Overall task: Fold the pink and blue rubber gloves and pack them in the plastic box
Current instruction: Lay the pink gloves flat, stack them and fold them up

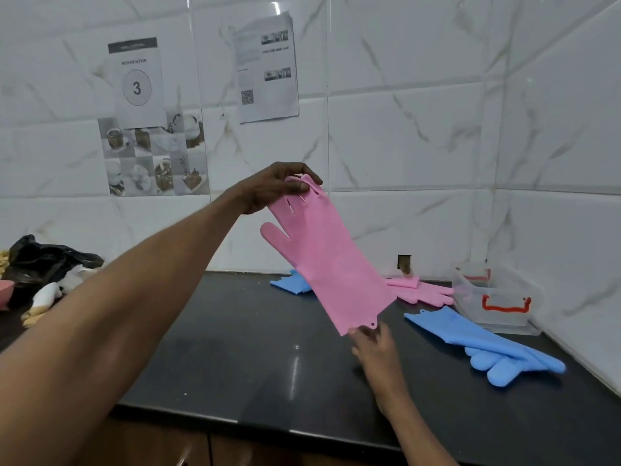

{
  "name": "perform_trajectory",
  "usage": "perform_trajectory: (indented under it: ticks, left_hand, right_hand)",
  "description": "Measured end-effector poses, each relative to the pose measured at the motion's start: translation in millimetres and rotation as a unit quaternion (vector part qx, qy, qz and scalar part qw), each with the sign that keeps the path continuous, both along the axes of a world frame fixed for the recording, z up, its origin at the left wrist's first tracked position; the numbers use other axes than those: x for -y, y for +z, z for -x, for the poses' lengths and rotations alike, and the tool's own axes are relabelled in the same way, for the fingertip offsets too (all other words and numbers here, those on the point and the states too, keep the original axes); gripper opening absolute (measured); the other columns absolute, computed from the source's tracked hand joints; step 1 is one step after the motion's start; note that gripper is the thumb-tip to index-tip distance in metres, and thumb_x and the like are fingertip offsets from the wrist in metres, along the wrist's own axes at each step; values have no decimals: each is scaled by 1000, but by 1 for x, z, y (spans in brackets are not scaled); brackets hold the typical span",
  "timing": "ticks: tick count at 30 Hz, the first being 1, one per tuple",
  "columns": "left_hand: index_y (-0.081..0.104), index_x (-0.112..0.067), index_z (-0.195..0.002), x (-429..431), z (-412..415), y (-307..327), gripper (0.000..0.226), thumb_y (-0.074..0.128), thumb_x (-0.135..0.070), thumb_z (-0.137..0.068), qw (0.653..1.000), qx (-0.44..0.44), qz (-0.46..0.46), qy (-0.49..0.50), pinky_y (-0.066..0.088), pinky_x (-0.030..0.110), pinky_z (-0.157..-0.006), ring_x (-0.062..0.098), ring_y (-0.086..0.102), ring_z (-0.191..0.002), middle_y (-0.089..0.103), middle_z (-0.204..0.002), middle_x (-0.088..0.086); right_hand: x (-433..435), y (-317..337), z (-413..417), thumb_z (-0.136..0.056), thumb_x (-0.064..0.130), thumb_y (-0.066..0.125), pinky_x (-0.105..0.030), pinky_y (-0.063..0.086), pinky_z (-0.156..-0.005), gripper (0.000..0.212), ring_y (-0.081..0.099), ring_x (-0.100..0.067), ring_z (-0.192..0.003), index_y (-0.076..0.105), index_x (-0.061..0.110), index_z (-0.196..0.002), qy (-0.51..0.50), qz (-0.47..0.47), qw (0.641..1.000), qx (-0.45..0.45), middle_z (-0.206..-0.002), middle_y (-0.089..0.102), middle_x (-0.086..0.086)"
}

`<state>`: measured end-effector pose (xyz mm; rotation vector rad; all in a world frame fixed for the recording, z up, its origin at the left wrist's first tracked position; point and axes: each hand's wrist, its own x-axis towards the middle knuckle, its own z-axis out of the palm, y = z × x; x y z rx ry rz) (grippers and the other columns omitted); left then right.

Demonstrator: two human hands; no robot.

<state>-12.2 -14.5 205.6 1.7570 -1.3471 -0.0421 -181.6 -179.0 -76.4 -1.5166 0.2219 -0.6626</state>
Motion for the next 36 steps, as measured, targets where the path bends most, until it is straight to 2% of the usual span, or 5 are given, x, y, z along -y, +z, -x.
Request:
perform_trajectory:
  ticks: [3,13,23,28,36]
  left_hand:
    - [65,-9,-113,8,4,-20,20,58,-5,-95,998,-56,10,-8,55,22,-70,11,68,-82,72,-96,0]
    - [72,-5,-95,-12,-32,-152,20,64,-24,-94,939,-297,-16,175,55,34,-77,22,68,-76,70,-98,19]
    - [73,-12,-109,-31,-18,-122,20,66,-13,-91,972,-100,153,147,49,14,-73,6,63,-86,73,-97,-4]
    - [75,-15,-104,-76,5,-219,31,64,-40,-89,978,-174,4,115,46,24,-93,12,66,-111,75,-108,3]
    - [76,-16,-93,-53,2,-276,31,61,-43,-91,911,-89,-95,391,54,37,-85,19,69,-89,75,-89,1]
  right_hand:
    - [16,4,4,-76,33,78,-46,47,-100,71,61,-20,-116,40,34,-136,92,-225,967,78,-129,61,4]
    - [71,54,-1,-78,-16,60,-54,55,-79,27,63,-42,-101,55,-6,-103,66,-246,946,-202,-111,59,-25]
    - [102,134,-6,-78,-10,67,-40,55,-72,25,65,-27,-82,68,0,-101,-50,23,998,-27,-93,68,-14]
    - [111,48,28,-75,-17,56,-31,53,-68,37,65,-24,-81,74,14,-84,-54,210,961,-174,-91,71,-12]
    - [111,5,28,-93,11,56,-30,47,-72,13,57,-10,-78,69,13,-94,-203,293,905,-232,-105,70,-8]
